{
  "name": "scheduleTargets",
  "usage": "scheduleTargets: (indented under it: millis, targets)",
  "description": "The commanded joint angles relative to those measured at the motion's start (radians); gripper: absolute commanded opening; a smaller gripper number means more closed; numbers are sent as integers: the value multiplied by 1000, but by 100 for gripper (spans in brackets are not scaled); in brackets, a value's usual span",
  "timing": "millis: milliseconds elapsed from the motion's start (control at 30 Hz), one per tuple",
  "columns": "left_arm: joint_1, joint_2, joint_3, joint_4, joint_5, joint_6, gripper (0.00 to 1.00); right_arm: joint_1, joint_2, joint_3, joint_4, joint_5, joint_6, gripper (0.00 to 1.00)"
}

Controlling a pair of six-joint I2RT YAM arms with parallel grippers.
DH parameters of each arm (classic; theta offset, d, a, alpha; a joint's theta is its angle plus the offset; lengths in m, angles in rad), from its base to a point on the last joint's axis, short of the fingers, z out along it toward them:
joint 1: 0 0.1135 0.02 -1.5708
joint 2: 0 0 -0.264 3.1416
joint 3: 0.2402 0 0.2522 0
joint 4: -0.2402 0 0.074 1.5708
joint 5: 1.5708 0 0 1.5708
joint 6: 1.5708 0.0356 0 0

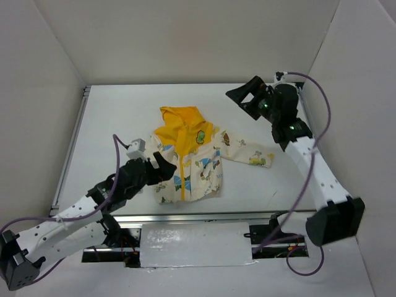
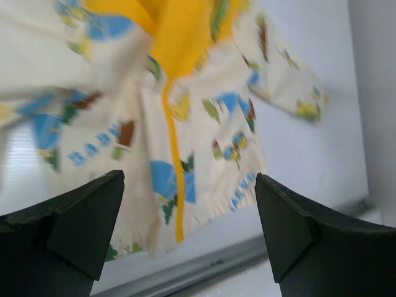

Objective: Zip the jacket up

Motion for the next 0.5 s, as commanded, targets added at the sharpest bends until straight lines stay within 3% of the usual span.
scheduleTargets:
  millis: [0,33,167,300,467]
  targets:
    - [57,40,177,-391,-276,-73,99,29,-232,-33,-194,23,-293,100]
    - [83,60,256,-484,-316,-87,99,40,-324,-50,-228,31,-319,100]
    - [249,102,433,-601,-330,-32,99,61,-521,-77,-481,145,-381,100]
    - [277,81,606,-713,-460,32,99,64,-731,-102,-611,215,-395,100]
    - [279,-7,700,-825,-563,133,99,84,-866,-50,-770,310,-450,100]
